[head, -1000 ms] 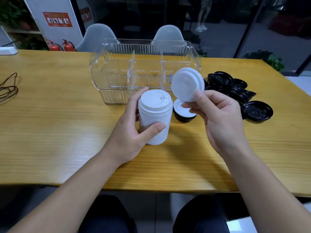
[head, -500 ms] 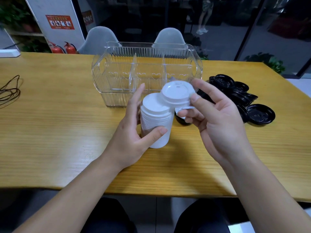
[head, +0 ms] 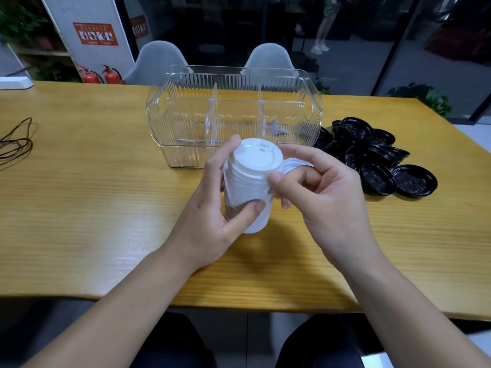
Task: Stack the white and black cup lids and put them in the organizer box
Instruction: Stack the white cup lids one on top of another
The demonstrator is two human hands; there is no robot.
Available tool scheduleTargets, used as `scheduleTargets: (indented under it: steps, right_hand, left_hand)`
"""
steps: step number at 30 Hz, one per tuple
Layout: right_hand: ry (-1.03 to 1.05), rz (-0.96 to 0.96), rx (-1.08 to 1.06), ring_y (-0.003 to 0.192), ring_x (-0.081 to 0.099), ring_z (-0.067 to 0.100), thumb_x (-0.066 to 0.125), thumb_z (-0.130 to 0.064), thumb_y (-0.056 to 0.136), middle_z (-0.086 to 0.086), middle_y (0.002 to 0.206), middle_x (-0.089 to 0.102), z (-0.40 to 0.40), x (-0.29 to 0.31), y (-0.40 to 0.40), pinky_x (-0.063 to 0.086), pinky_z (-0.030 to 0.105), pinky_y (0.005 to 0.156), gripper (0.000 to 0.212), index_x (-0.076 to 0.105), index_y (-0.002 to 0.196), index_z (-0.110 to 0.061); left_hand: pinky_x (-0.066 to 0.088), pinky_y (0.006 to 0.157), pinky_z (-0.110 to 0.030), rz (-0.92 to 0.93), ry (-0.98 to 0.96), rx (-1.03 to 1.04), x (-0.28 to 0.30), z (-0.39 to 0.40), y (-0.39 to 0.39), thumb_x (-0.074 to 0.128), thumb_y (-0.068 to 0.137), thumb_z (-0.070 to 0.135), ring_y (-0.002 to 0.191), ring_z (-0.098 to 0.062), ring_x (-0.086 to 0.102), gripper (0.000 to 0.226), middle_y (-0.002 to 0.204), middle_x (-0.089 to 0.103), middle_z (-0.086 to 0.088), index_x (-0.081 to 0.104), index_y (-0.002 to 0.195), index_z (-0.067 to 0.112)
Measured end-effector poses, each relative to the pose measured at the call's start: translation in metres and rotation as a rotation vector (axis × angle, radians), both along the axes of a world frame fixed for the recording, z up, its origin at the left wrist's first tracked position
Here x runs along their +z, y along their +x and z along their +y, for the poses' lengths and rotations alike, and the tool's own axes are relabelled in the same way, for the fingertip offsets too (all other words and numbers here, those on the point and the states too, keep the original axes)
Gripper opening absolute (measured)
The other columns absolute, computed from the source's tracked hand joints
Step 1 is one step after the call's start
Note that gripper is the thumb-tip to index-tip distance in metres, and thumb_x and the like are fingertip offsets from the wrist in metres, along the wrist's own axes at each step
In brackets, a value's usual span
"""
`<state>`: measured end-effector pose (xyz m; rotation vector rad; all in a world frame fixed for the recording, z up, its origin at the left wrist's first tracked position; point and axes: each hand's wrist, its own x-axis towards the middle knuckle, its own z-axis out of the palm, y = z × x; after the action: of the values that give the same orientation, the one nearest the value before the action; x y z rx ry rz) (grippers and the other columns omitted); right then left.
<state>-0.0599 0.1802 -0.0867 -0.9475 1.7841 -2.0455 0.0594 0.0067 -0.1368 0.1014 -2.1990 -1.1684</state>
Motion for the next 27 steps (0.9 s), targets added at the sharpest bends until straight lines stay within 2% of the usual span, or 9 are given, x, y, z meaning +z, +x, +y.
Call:
scheduleTargets:
  steps: [3, 5, 7, 9, 11, 13, 17, 22, 27]
  right_hand:
    - [0.054, 0.123, -0.049, 0.065, 0.058, 0.021, 0.093, -0.019, 0.09, 0.019, 0.071, 0.065, -0.001, -0.002, 0.002, 0.054, 0.032, 0.069, 0.038, 0.078, 0.125, -0.02]
    - [0.087, 0.224, -0.085, 0.075, 0.062, 0.027, 0.093, -0.029, 0.09, 0.013, 0.083, 0.068, -0.001, -0.001, -0.003, 0.055, 0.041, 0.074, 0.04, 0.078, 0.127, -0.023]
    - [0.14, 0.348, -0.078, 0.099, 0.069, 0.02, 0.09, -0.036, 0.093, 0.0, 0.113, 0.074, -0.001, 0.001, -0.013, 0.057, 0.045, 0.092, 0.05, 0.073, 0.14, -0.027]
    - [0.184, 0.414, 0.036, 0.135, 0.065, 0.018, 0.085, -0.032, 0.099, -0.008, 0.15, 0.066, -0.002, 0.006, -0.022, 0.053, 0.048, 0.113, 0.062, 0.062, 0.156, -0.027]
    - [0.212, 0.411, 0.179, 0.153, 0.054, 0.015, 0.079, -0.024, 0.105, -0.01, 0.163, 0.059, -0.005, 0.012, -0.027, 0.044, 0.052, 0.126, 0.065, 0.053, 0.164, -0.024]
    - [0.237, 0.413, 0.26, 0.156, 0.051, 0.012, 0.075, -0.017, 0.108, -0.011, 0.164, 0.06, -0.007, 0.016, -0.03, 0.038, 0.052, 0.131, 0.062, 0.051, 0.165, -0.02]
    - [0.223, 0.39, 0.235, 0.146, 0.062, 0.012, 0.081, -0.014, 0.103, -0.005, 0.15, 0.071, -0.01, 0.019, -0.031, 0.046, 0.047, 0.127, 0.057, 0.06, 0.156, -0.014]
    - [0.233, 0.424, 0.108, 0.134, 0.068, 0.01, 0.091, -0.024, 0.095, -0.011, 0.137, 0.075, -0.016, 0.019, -0.023, 0.053, 0.04, 0.117, 0.055, 0.069, 0.145, -0.021]
    - [0.32, 0.452, -0.017, 0.128, 0.067, 0.003, 0.09, -0.036, 0.094, -0.017, 0.134, 0.071, -0.02, 0.021, -0.011, 0.054, 0.035, 0.113, 0.05, 0.073, 0.139, -0.026]
  left_hand:
    - [0.052, 0.124, -0.054, 0.036, 0.007, -0.009, 0.002, 0.002, 0.001, 0.084, 0.101, 0.014, 0.156, -0.03, 0.054, 0.089, 0.17, 0.046, 0.011, 0.028, 0.171, 0.018]
    - [0.052, 0.124, -0.05, 0.048, 0.015, -0.018, 0.003, 0.002, 0.001, 0.082, 0.102, 0.019, 0.155, -0.028, 0.056, 0.085, 0.166, 0.048, 0.017, 0.029, 0.168, 0.021]
    - [0.052, 0.124, -0.049, 0.037, 0.03, -0.016, 0.003, 0.002, 0.001, 0.082, 0.102, 0.021, 0.154, -0.026, 0.056, 0.085, 0.164, 0.05, 0.018, 0.029, 0.168, 0.023]
    - [0.052, 0.123, -0.053, 0.021, 0.047, -0.011, 0.003, 0.001, 0.001, 0.083, 0.102, 0.018, 0.154, -0.028, 0.056, 0.085, 0.165, 0.051, 0.012, 0.029, 0.168, 0.022]
    - [0.051, 0.123, -0.056, 0.018, 0.061, -0.014, 0.002, 0.0, 0.001, 0.084, 0.102, 0.015, 0.154, -0.03, 0.056, 0.086, 0.166, 0.051, 0.007, 0.029, 0.169, 0.02]
    - [0.051, 0.124, -0.054, 0.021, 0.075, -0.022, 0.003, 0.001, 0.001, 0.084, 0.102, 0.016, 0.154, -0.029, 0.056, 0.088, 0.166, 0.052, 0.007, 0.028, 0.17, 0.019]
    - [0.05, 0.124, -0.039, -0.009, 0.122, -0.022, 0.005, 0.003, 0.004, 0.084, 0.102, 0.019, 0.156, -0.021, 0.056, 0.1, 0.168, 0.054, 0.011, 0.019, 0.178, 0.024]
    - [0.05, 0.126, -0.053, -0.027, 0.143, -0.013, 0.006, 0.002, 0.004, 0.087, 0.099, 0.029, 0.154, -0.02, 0.059, 0.107, 0.166, 0.058, 0.012, 0.017, 0.18, 0.031]
    - [0.049, 0.127, -0.054, -0.032, 0.175, -0.01, 0.005, 0.001, 0.004, 0.091, 0.097, 0.026, 0.154, -0.015, 0.059, 0.111, 0.165, 0.06, 0.014, 0.018, 0.181, 0.031]
